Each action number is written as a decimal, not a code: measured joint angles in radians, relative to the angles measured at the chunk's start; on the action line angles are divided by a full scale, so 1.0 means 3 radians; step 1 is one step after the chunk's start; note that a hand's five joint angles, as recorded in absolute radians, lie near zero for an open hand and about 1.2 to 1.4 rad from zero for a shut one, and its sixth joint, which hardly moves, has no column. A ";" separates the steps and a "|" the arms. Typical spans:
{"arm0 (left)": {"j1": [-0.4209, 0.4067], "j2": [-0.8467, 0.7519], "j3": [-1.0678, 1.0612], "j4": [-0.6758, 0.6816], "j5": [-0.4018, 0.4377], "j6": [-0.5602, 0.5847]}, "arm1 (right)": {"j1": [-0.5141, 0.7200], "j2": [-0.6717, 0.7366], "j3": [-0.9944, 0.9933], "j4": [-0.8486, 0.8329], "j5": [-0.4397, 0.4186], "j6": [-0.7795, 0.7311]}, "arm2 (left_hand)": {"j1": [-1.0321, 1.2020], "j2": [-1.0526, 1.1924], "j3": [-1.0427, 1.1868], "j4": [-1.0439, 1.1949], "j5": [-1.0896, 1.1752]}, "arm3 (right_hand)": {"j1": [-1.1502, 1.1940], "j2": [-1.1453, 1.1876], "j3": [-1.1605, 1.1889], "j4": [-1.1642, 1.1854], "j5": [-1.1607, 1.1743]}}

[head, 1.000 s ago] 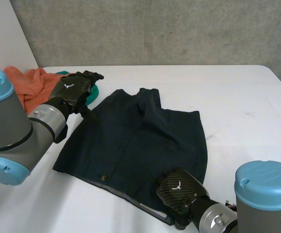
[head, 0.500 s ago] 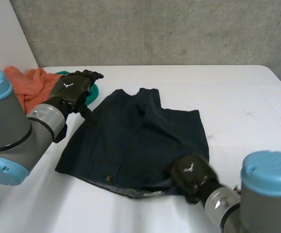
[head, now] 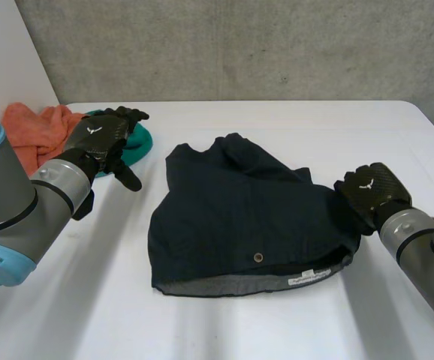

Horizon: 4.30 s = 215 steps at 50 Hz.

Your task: Fold the laundry.

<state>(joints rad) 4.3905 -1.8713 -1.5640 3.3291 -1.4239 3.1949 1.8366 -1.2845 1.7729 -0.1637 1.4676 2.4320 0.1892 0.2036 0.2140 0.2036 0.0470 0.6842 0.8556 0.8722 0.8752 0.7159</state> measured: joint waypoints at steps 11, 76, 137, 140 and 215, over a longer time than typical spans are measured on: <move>-0.0025 0.0001 0.0025 0.0004 0.0001 0.0001 | 0.0037 -0.0252 0.0250 0.0070 -0.0174 0.0350 | 0.0000 0.0000 0.0000 0.0000 0.0000 | -0.1048 -0.1512 -0.1562 -0.1616 -0.1673; -0.0041 -0.0454 0.0250 0.0184 0.0011 0.0097 | -0.0094 0.1337 -0.2268 0.0261 0.0454 -0.0400 | 0.0000 0.0000 0.0000 0.0000 0.0000 | -0.1477 -0.1945 -0.2036 -0.2009 -0.2087; -0.0172 -0.0304 0.0143 0.0166 0.0007 0.0149 | 0.0050 0.0250 -0.0239 -0.0439 0.0438 0.0518 | 0.0000 0.0000 0.0000 0.0000 0.0000 | 0.0994 0.1053 0.1025 0.1047 0.0902; -0.0164 -0.0286 0.0136 0.0165 0.0007 0.0150 | -0.0023 0.0424 -0.0635 -0.0449 0.0438 0.0111 | 0.0000 0.0000 0.0000 0.0000 0.0000 | 0.0994 0.1053 0.1025 0.1047 0.0902; -0.0253 -0.0763 0.0500 0.0184 -0.0008 0.0303 | 0.0694 0.0701 -0.0134 -0.0155 0.0815 0.1247 | 0.0000 0.0000 0.0000 0.0000 -0.0035 | 0.0724 0.0908 0.0789 0.0794 0.0480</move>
<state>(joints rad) 4.3148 -2.1001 -1.4140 3.3844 -1.4263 3.2858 2.0448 -1.0740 1.7326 -0.2102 1.7121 2.8060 0.1891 0.2036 0.2140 0.2037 0.0364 0.9016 1.1281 1.1089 1.1134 0.8598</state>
